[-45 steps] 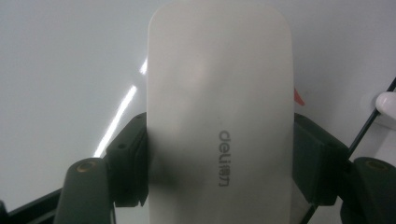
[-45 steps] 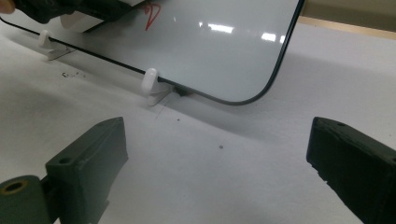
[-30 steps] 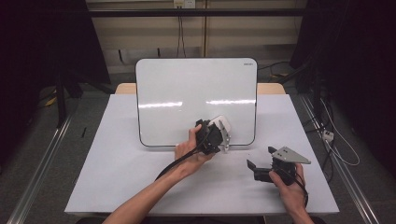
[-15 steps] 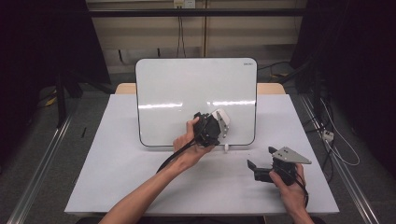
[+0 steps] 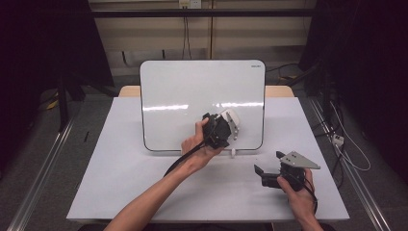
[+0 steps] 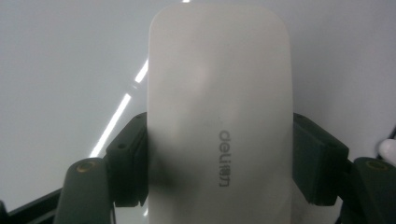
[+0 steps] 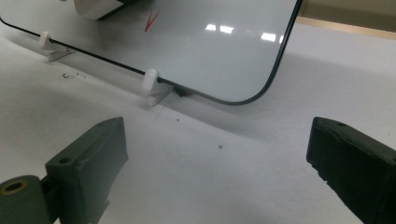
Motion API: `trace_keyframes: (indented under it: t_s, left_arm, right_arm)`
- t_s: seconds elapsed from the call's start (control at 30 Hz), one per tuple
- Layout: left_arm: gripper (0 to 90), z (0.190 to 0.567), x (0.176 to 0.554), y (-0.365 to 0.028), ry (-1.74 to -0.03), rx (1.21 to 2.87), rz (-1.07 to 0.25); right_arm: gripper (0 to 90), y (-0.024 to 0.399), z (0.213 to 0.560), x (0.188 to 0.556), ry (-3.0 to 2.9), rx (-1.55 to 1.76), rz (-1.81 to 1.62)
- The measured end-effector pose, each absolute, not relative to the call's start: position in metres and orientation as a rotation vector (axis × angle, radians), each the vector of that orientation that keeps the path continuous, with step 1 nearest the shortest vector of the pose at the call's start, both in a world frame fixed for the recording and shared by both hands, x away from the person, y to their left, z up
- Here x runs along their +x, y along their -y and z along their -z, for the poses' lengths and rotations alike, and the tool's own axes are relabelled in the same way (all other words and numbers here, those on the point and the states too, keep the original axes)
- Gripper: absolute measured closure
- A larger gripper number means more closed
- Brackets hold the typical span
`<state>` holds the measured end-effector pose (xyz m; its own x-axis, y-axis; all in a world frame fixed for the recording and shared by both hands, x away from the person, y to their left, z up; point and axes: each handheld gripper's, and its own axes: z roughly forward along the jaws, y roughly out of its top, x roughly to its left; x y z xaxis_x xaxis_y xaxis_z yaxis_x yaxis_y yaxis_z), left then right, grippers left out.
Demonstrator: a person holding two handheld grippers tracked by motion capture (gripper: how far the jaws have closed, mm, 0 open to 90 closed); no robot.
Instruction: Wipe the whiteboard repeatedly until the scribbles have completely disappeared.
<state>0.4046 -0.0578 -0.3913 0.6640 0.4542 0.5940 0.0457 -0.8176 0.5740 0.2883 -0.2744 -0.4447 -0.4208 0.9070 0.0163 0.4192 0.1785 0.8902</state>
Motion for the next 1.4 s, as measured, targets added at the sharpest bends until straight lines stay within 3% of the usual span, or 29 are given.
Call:
trace_keyframes:
  t_s: [0.47, 0.8, 1.4]
  left_arm:
    - [31.0, 0.414, 0.385, 0.071, -0.282, 2.388, -1.056]
    - [31.1, 0.410, 0.387, 0.070, -0.279, 2.420, -1.047]
    - [31.1, 0.373, 0.423, 0.024, -0.506, 2.294, -1.006]
  right_arm:
    - [5.1, 0.275, 0.444, 0.288, -1.925, 1.238, -1.195]
    - [5.1, 0.275, 0.444, 0.287, -1.926, 1.237, -1.197]
    - [5.1, 0.276, 0.445, 0.288, -1.924, 1.241, -1.195]
